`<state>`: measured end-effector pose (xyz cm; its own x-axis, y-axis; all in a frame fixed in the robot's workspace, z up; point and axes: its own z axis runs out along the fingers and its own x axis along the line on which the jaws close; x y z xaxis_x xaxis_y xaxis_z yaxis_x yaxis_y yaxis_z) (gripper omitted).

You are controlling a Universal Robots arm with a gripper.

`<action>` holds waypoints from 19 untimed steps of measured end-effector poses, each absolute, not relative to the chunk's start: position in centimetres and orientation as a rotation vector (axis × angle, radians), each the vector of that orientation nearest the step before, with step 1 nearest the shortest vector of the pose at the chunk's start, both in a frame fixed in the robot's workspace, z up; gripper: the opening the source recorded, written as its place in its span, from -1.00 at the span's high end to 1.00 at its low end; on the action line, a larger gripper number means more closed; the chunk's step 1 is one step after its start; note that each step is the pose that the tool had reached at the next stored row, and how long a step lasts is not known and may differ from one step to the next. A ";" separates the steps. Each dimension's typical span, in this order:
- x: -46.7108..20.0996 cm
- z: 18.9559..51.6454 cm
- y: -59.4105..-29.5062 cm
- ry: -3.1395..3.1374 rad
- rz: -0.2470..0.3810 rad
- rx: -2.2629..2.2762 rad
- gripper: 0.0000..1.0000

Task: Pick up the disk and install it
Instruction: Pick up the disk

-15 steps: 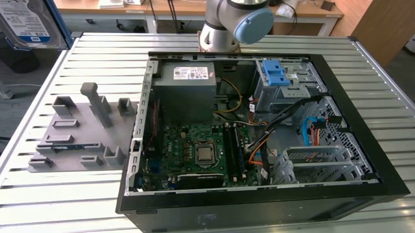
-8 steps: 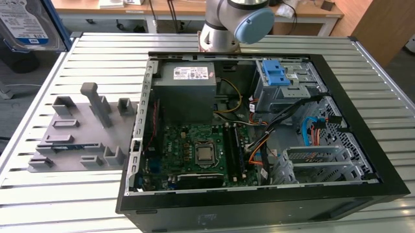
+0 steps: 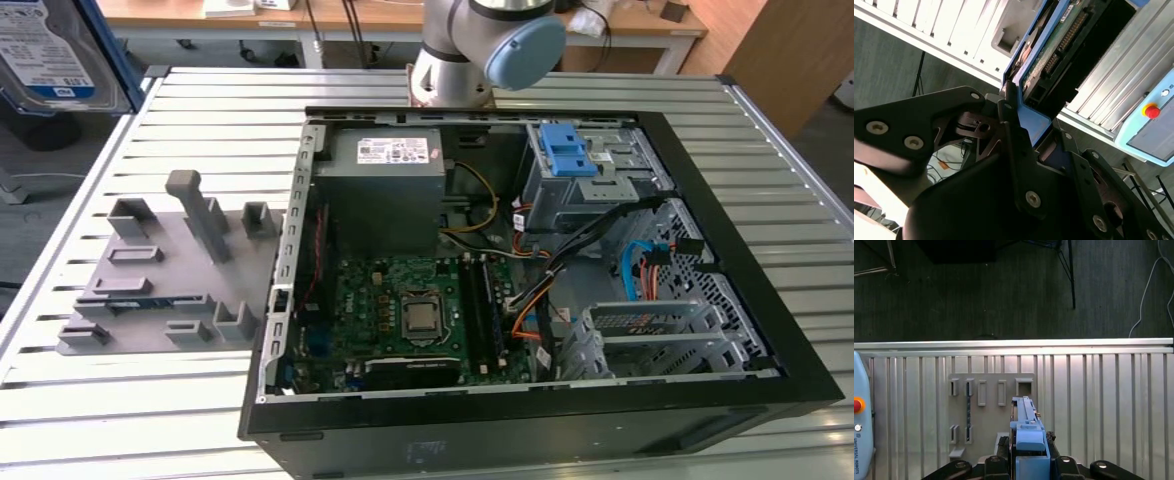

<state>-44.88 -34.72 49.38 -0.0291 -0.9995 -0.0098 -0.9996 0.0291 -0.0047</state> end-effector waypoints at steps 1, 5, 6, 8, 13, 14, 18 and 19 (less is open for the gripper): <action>-44.9 49.4 -34.9 2.246 0.005 -2.182 0.26; -44.9 49.4 -35.7 2.246 0.005 -2.182 0.26; -44.9 49.4 -35.8 2.246 0.005 -2.182 0.26; -44.8 49.4 -36.1 2.246 0.006 -2.182 0.26; -44.3 49.4 -36.4 2.245 0.007 -2.181 0.26; -44.2 49.4 -36.4 2.245 0.007 -2.181 0.26; -43.8 49.4 -36.9 2.245 0.008 -2.180 0.26; -43.8 49.4 -37.1 2.245 0.009 -2.180 0.26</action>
